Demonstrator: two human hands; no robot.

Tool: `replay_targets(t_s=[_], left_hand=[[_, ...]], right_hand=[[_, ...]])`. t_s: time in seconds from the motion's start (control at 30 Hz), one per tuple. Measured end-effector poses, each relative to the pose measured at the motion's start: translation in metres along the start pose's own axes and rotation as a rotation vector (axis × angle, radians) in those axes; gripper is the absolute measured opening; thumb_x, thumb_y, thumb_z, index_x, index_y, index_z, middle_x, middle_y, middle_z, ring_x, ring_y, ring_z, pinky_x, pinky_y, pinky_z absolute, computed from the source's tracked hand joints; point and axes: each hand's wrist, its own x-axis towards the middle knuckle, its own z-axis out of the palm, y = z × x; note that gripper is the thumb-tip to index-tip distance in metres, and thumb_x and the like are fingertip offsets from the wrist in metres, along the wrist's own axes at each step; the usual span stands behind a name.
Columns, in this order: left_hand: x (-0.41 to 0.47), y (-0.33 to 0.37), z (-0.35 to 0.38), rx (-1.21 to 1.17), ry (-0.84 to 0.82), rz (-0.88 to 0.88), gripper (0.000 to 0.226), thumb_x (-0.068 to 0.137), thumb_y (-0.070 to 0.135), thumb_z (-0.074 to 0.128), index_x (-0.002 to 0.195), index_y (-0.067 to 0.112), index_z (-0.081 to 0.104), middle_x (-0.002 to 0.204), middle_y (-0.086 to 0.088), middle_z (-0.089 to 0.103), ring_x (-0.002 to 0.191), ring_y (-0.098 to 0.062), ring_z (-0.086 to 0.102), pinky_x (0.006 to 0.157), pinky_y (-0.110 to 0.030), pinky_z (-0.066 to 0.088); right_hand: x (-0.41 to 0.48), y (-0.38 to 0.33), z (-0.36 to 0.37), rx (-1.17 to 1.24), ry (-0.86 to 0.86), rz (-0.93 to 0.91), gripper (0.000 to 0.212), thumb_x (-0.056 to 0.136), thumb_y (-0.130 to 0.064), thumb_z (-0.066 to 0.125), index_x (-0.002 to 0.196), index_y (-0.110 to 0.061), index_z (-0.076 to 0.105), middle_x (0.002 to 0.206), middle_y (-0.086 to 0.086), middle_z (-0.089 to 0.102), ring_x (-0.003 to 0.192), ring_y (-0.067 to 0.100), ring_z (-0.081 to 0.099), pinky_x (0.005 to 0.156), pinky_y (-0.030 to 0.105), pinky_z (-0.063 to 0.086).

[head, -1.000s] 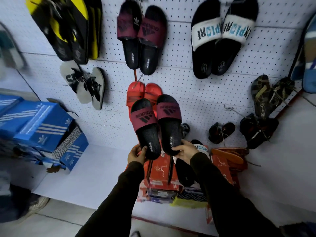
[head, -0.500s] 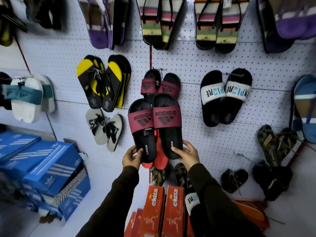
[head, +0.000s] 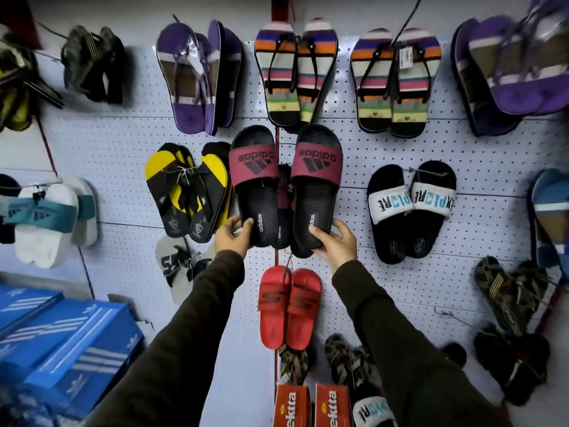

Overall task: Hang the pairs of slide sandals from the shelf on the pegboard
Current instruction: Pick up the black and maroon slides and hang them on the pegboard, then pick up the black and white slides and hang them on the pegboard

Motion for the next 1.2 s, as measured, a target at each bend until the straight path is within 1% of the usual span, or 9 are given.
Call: replay_targets(t_s=[0.1,0.17,0.27,0.37,0.47,0.67,0.83,1.07,1.2], left_hand=[[0.019,0.003,0.007,0.058,-0.008,-0.044,0.047,0.086,0.019,0.067,0.127,-0.001,0.054,0.121,-0.02,0.065,0.106,-0.031,0.065,0.095,-0.055,0.052],[0.024,-0.003,0.009,0.065,-0.035,-0.097,0.046,0.088,0.016,0.065,0.128,-0.005,0.054,0.113,-0.017,0.065,0.104,-0.028,0.063,0.093,-0.056,0.053],[0.025,-0.024,0.007,0.121,-0.041,-0.194,0.047,0.087,0.017,0.065,0.128,-0.003,0.053,0.123,-0.019,0.064,0.114,-0.032,0.061,0.094,-0.059,0.052],[0.022,-0.045,0.005,0.148,-0.069,-0.24,0.043,0.088,0.015,0.064,0.127,-0.001,0.055,0.124,-0.021,0.064,0.105,-0.027,0.062,0.095,-0.056,0.052],[0.015,-0.06,0.01,0.142,-0.073,-0.238,0.039,0.089,0.01,0.063,0.125,-0.002,0.057,0.115,-0.022,0.066,0.094,-0.022,0.059,0.092,-0.054,0.054],[-0.004,-0.074,0.014,0.139,-0.017,-0.147,0.048,0.09,0.006,0.059,0.136,0.002,0.047,0.137,-0.018,0.055,0.105,-0.031,0.063,0.1,-0.052,0.05],[-0.041,-0.101,0.015,0.156,0.075,-0.088,0.062,0.087,0.005,0.061,0.143,0.012,0.037,0.142,-0.013,0.047,0.117,-0.035,0.056,0.102,-0.046,0.048],[-0.122,-0.165,0.031,0.283,-0.056,-0.16,0.049,0.086,0.004,0.061,0.134,0.008,0.049,0.129,-0.014,0.059,0.11,-0.029,0.06,0.096,-0.037,0.051],[-0.173,-0.206,0.041,0.345,-0.145,-0.266,0.04,0.085,0.0,0.061,0.124,0.008,0.058,0.095,-0.004,0.066,0.073,0.001,0.062,0.076,-0.02,0.054]], right_hand=[[0.011,-0.002,0.005,0.001,0.018,0.033,0.041,0.082,0.007,0.07,0.119,-0.003,0.055,0.131,0.028,0.061,0.121,0.042,0.061,0.093,0.056,0.054],[0.015,0.002,0.004,-0.004,0.026,0.069,0.042,0.082,0.009,0.069,0.12,-0.003,0.054,0.132,0.028,0.06,0.122,0.043,0.06,0.089,0.053,0.055],[0.018,0.016,-0.003,-0.039,0.067,0.116,0.05,0.082,0.009,0.069,0.128,0.001,0.05,0.133,0.029,0.059,0.122,0.044,0.06,0.079,0.048,0.056],[0.017,0.033,-0.013,-0.085,0.096,0.161,0.055,0.081,0.007,0.071,0.131,0.002,0.049,0.132,0.03,0.06,0.118,0.044,0.062,0.083,0.049,0.054],[0.019,0.048,-0.02,-0.088,0.102,0.18,0.057,0.082,0.008,0.07,0.135,0.002,0.048,0.13,0.031,0.061,0.111,0.041,0.065,0.081,0.049,0.055],[0.016,0.063,-0.037,-0.148,0.057,0.235,0.053,0.086,0.007,0.065,0.136,0.0,0.049,0.122,0.029,0.063,0.076,0.027,0.065,0.096,0.048,0.05],[-0.002,0.073,-0.072,-0.213,0.06,0.26,0.035,0.086,0.001,0.068,0.119,-0.009,0.06,0.114,0.017,0.065,0.087,0.027,0.067,0.081,0.036,0.056],[-0.034,0.107,-0.147,-0.412,0.162,0.301,0.029,0.084,0.001,0.069,0.112,-0.007,0.067,0.115,0.017,0.068,0.107,0.03,0.065,0.088,0.043,0.054],[-0.063,0.126,-0.206,-0.523,0.223,0.373,0.034,0.081,0.004,0.071,0.115,-0.001,0.067,0.115,0.02,0.069,0.098,0.026,0.066,0.081,0.038,0.055]])
